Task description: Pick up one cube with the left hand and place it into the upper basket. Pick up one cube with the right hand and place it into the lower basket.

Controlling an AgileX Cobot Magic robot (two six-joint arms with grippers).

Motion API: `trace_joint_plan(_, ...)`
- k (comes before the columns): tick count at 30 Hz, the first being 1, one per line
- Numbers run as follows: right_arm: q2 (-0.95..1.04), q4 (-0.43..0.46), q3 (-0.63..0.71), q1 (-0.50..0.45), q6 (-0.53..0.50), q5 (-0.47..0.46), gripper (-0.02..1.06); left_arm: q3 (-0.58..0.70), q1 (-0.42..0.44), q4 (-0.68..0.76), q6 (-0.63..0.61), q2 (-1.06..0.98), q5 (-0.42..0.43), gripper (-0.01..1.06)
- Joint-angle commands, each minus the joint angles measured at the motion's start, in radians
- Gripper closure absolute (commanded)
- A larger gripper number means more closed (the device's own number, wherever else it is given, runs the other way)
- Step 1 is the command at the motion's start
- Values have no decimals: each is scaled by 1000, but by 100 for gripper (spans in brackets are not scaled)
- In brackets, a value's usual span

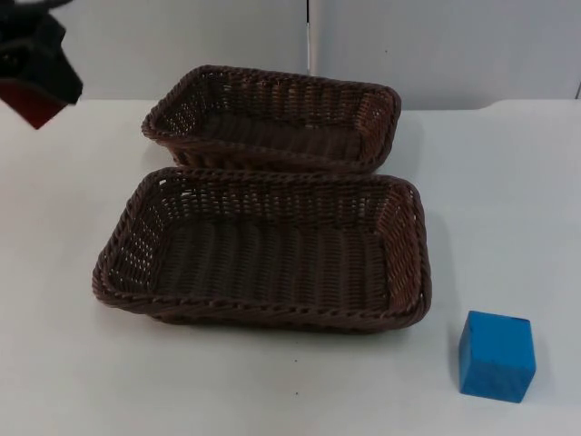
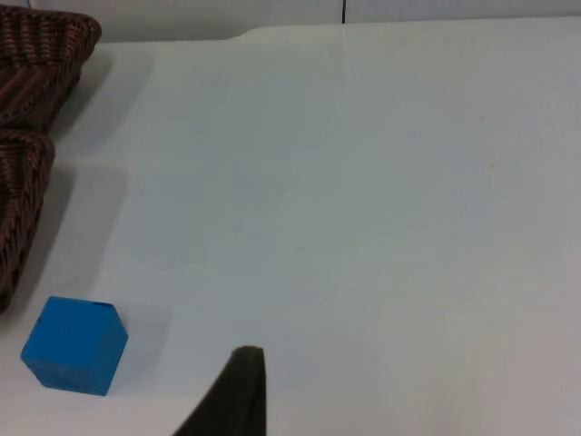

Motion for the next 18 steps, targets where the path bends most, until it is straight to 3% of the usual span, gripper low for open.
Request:
trace_joint_plan(1, 0, -1, 2, 5, 2, -3, 0, -41, -28, -23, -8, 27, 7, 105)
trace_joint_plan(18, 0, -1, 2, 5, 2, -3, 0, -378, -173, -61, -2, 380, 11, 105)
